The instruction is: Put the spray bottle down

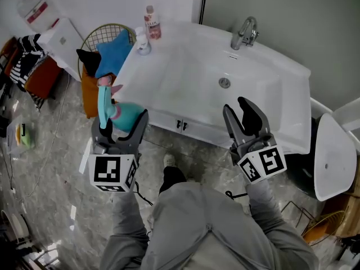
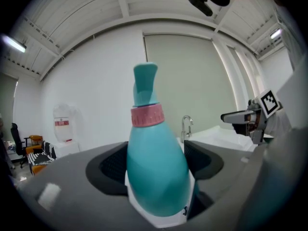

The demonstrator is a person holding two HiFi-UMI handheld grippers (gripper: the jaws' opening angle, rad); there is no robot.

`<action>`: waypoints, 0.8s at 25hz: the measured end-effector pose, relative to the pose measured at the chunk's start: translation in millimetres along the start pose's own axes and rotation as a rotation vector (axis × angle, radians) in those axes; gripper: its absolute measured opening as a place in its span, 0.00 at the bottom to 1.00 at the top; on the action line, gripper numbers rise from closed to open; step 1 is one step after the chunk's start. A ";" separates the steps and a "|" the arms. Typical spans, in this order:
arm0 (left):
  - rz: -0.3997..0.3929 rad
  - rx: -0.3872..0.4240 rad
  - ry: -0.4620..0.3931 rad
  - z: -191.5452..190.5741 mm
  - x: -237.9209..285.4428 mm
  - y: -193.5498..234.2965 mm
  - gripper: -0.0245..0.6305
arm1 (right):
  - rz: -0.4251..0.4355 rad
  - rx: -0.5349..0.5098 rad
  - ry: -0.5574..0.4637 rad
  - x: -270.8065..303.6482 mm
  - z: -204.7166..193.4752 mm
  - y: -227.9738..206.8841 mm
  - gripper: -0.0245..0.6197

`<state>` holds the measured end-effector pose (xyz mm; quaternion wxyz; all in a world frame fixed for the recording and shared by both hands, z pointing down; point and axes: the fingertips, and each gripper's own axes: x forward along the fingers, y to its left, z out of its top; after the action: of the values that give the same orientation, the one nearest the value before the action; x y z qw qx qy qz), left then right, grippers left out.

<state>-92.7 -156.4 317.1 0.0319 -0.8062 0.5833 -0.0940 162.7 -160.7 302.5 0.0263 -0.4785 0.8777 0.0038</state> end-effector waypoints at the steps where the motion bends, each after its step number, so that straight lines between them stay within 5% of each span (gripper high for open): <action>1: -0.001 -0.002 0.001 -1.2 7.2 3.0 0.66 | -0.001 0.001 0.001 5.8 -0.9 -2.6 0.30; 20: -0.066 -0.040 -0.021 -43.7 182.2 86.1 0.66 | -0.050 0.032 0.000 157.0 -17.3 -49.4 0.30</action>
<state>-126.5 -353.7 366.8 0.0189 -0.8263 0.5579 -0.0751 118.6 -319.8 312.9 0.0339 -0.4997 0.8655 -0.0109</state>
